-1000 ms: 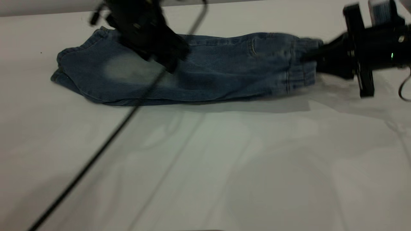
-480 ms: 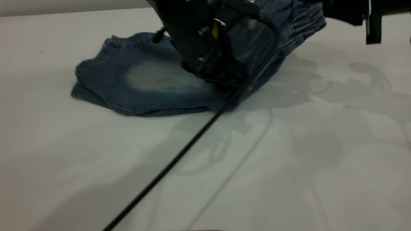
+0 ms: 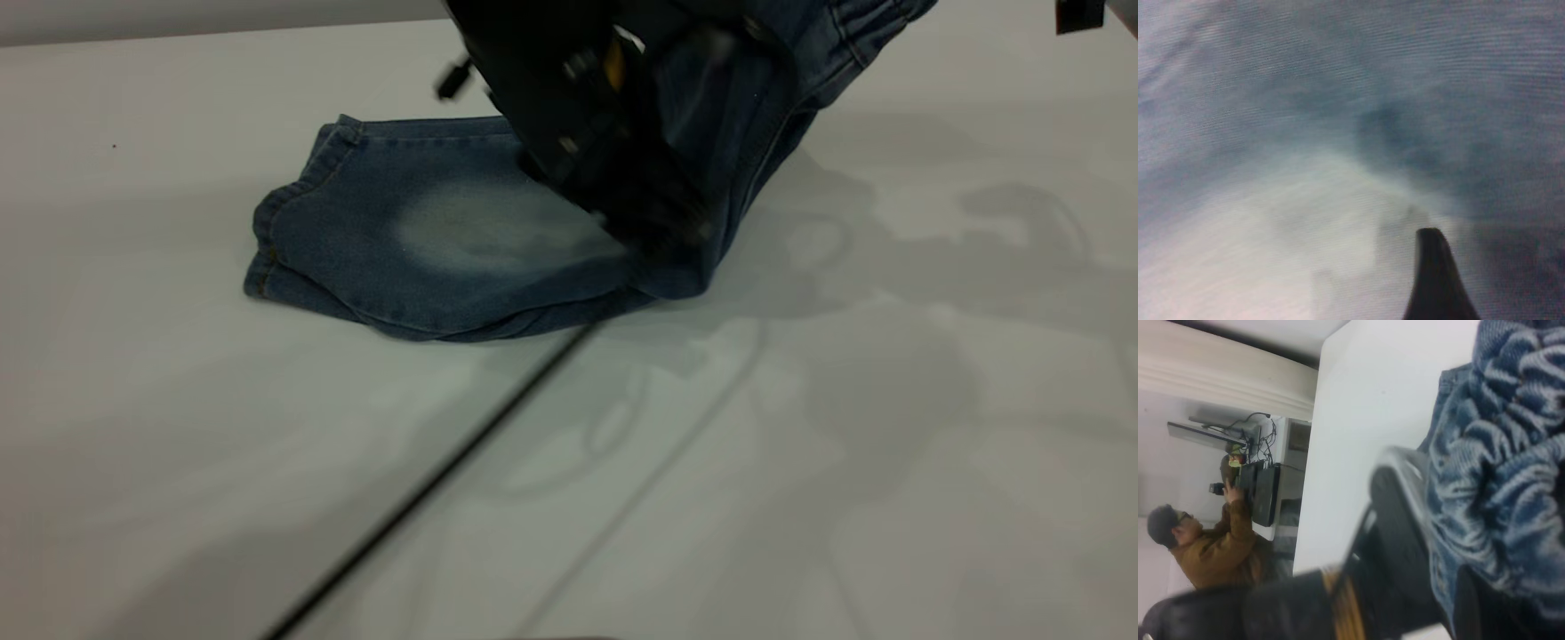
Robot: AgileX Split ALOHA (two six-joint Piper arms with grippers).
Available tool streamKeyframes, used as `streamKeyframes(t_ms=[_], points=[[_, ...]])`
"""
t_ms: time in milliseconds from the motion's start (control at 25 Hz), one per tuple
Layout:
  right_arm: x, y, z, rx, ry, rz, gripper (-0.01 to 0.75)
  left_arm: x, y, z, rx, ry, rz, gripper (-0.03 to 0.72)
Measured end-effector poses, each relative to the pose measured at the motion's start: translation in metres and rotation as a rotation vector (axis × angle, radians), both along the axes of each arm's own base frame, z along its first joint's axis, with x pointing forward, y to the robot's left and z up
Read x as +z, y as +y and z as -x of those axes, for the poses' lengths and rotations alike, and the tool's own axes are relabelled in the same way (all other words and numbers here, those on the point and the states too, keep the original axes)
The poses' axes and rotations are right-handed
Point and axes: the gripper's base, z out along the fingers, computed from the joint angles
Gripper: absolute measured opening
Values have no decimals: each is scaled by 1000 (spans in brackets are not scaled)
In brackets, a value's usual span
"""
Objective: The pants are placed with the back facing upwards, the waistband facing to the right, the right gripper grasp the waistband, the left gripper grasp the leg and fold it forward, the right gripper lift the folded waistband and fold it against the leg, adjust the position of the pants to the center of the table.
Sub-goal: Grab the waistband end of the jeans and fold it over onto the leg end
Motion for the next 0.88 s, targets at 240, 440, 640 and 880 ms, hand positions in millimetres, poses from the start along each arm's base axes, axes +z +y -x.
streamKeyframes(t_ms=[240, 440, 640, 880], points=[[20, 1, 4, 5, -59, 10, 74, 2, 16, -10, 48, 14, -24, 401], [37, 1, 3, 11, -114, 21, 74, -23, 8, -6, 24, 33, -24, 401], [41, 1, 3, 36, -131, 40, 74, -23, -6, 0, -3, 6, 37, 401], [39, 1, 6, 64, -130, 65, 74, 12, 8, -9, 46, -22, 45, 401]])
